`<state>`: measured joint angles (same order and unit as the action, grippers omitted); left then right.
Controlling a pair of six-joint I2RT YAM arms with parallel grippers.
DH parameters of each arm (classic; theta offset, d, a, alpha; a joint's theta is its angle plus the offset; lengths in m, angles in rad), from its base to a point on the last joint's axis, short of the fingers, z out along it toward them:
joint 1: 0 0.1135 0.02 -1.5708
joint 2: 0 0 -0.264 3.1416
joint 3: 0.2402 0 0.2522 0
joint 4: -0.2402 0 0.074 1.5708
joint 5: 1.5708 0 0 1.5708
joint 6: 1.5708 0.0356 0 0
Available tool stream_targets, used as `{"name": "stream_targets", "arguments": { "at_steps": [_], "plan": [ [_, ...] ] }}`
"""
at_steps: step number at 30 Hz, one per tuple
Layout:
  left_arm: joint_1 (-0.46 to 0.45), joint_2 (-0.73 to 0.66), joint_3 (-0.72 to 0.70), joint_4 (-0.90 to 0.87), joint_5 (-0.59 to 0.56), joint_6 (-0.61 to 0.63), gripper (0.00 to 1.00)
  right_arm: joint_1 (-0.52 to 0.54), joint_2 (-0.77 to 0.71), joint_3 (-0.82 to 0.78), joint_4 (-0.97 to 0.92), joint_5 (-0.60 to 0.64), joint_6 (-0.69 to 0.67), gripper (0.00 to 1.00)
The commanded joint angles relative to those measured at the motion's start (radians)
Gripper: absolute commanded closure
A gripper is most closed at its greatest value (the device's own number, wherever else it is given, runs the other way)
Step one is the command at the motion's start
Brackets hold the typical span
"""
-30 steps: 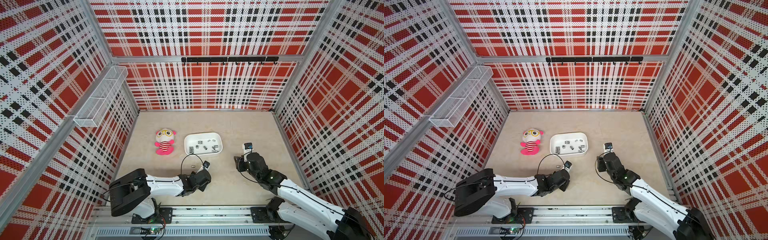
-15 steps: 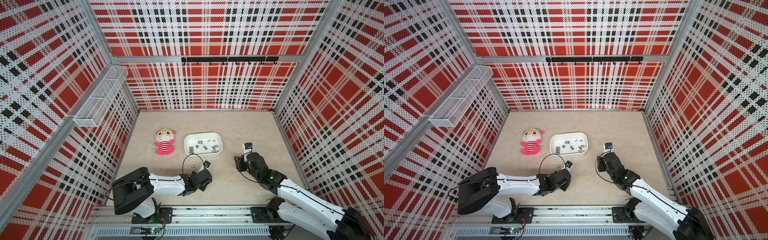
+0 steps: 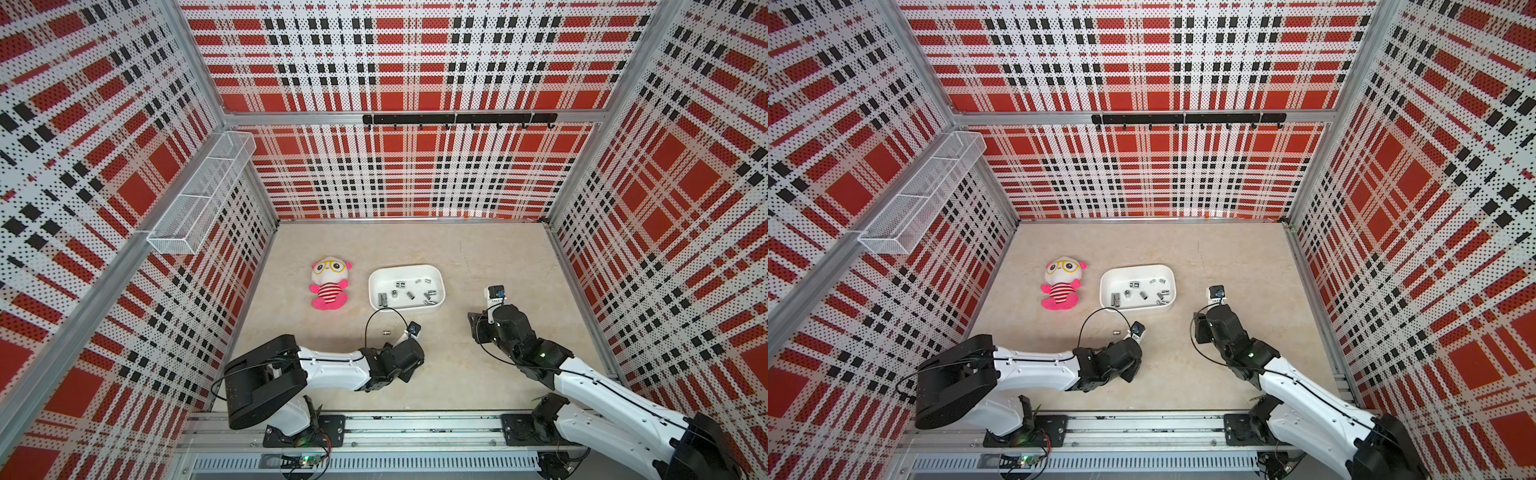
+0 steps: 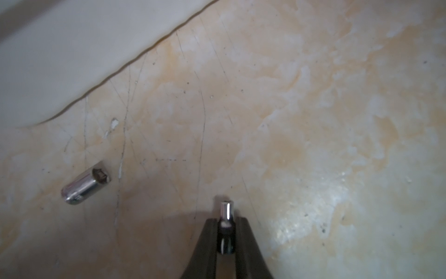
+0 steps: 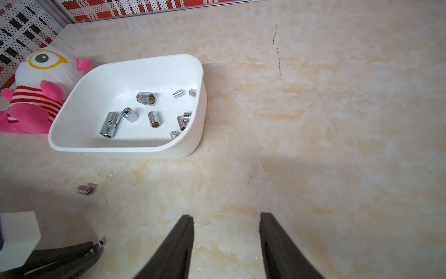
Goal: Put the socket on the desktop into the storage box
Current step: Pick up the socket head from the center of the board, then place the socket head in the storage box.
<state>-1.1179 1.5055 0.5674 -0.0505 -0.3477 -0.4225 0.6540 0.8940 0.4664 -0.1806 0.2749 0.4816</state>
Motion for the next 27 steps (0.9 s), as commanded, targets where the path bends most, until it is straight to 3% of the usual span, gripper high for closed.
{"name": "stream_targets", "arguments": {
  "at_steps": [1,11,17,21,27],
  "plan": [
    [-0.001,-0.043,0.007,-0.007,-0.007,-0.008,1.0,-0.005,0.002,-0.004,0.024,0.014,0.005,0.5],
    [0.019,-0.244,-0.044,0.058,-0.02,-0.019,1.0,-0.005,0.042,-0.014,0.061,0.019,0.014,0.5],
    [0.112,-0.337,-0.037,0.114,0.073,-0.05,1.0,-0.005,0.024,-0.027,0.079,0.032,0.008,0.5],
    [0.156,-0.39,-0.019,0.144,0.067,-0.113,1.0,-0.005,0.006,-0.033,0.082,0.041,0.015,0.5],
    [0.287,-0.324,0.055,0.241,0.164,-0.18,1.0,-0.005,-0.034,-0.043,0.072,0.051,0.017,0.49]
  ]
}}
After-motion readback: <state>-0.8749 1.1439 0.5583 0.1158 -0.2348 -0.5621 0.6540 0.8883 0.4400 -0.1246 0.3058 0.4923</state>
